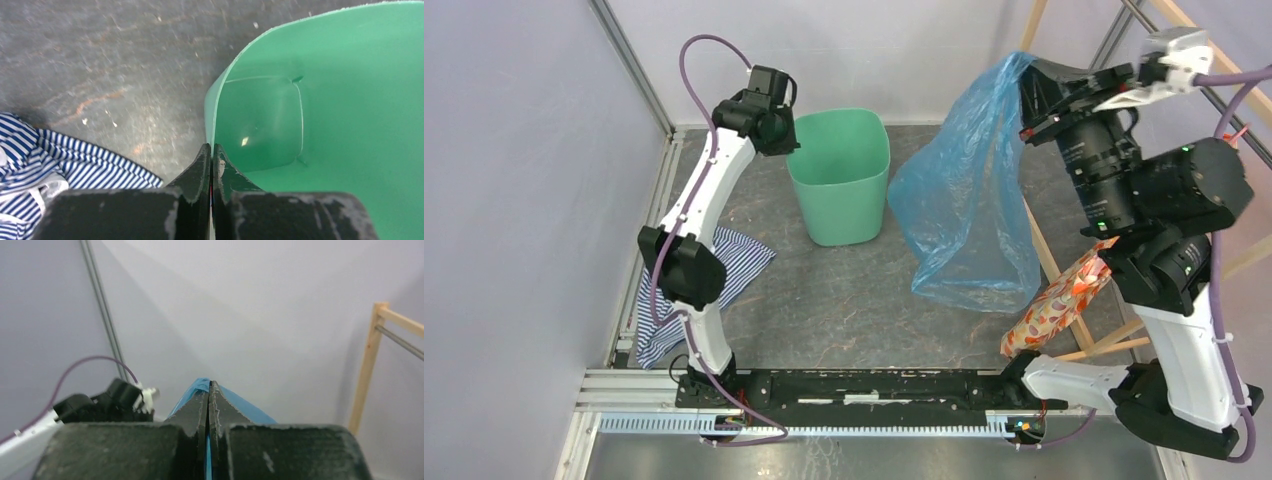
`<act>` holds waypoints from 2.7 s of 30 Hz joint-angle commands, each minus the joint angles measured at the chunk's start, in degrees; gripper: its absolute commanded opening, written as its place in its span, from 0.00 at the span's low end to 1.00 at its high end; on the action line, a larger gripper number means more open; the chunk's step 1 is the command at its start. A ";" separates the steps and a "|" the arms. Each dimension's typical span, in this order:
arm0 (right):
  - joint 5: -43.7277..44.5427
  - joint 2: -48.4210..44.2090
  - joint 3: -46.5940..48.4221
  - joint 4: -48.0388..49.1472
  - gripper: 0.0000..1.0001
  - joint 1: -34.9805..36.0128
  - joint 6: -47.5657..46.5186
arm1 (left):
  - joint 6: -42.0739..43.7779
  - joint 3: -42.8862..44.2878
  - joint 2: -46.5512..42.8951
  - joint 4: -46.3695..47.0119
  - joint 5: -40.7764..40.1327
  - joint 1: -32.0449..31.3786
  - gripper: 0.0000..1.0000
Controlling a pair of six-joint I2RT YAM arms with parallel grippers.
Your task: Put the trash bags into the trash bin
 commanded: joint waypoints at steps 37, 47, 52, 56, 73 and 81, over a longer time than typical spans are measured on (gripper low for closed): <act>-26.78 6.83 -1.33 21.95 0.00 -0.07 23.02 | -8.28 -26.34 -34.09 11.87 -8.22 -13.36 0.46; -37.30 8.39 -4.54 24.18 0.00 0.01 26.05 | -7.36 -18.64 -34.76 13.04 -5.88 -11.23 0.50; -46.13 12.15 -1.90 26.03 0.00 -0.04 25.61 | -8.98 -18.39 -32.10 17.71 4.99 -11.23 0.52; -50.71 15.34 1.20 25.93 0.00 -0.15 24.97 | -11.31 -19.50 -31.11 20.80 11.53 -11.23 0.52; -51.78 18.68 1.20 21.91 0.00 -8.01 12.08 | -15.02 -24.93 -21.69 26.56 25.02 -11.44 0.37; -46.72 20.71 -1.00 24.27 0.00 -14.27 12.26 | -15.24 -24.66 -20.81 25.21 18.08 -11.75 0.27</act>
